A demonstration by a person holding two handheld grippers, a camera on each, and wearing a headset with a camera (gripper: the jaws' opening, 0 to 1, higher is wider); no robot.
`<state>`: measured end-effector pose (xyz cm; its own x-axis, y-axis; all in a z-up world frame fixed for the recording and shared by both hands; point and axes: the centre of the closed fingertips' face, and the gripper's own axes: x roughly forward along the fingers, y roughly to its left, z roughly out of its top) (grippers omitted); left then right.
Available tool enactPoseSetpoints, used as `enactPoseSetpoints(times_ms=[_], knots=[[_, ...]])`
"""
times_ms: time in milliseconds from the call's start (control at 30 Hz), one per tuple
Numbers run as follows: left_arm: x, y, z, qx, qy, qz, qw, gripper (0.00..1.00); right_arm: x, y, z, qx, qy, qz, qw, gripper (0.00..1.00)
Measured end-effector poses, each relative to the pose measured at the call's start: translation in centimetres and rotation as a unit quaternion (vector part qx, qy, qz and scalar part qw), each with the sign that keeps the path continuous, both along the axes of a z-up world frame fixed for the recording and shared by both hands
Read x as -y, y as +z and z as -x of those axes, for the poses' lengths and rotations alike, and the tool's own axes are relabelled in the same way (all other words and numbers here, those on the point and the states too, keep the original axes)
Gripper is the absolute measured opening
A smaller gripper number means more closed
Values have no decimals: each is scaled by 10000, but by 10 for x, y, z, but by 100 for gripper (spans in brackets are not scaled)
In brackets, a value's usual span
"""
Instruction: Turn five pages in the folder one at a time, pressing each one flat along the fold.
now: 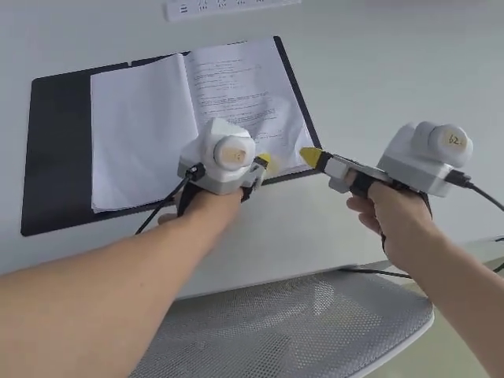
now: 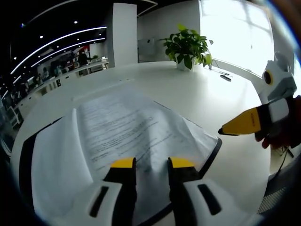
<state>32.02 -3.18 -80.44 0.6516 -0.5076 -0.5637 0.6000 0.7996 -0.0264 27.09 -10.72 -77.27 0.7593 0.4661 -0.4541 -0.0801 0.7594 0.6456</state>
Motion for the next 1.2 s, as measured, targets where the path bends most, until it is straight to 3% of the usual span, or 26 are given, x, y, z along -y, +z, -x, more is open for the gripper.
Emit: enactPoseSetpoints(times_ms=[533, 1000, 1200], knots=[[-3, -3, -6, -6, 96, 23, 10000, 21, -7, -14, -10, -169, 180, 123, 9996, 27], [-3, -4, -5, -18, 85, 21, 10000, 21, -7, -10, -10, -219, 128, -40, 9997, 1], [-3, -4, -5, -22, 77, 19, 10000, 21, -10, -3, -12, -99, 143, -62, 9998, 0]])
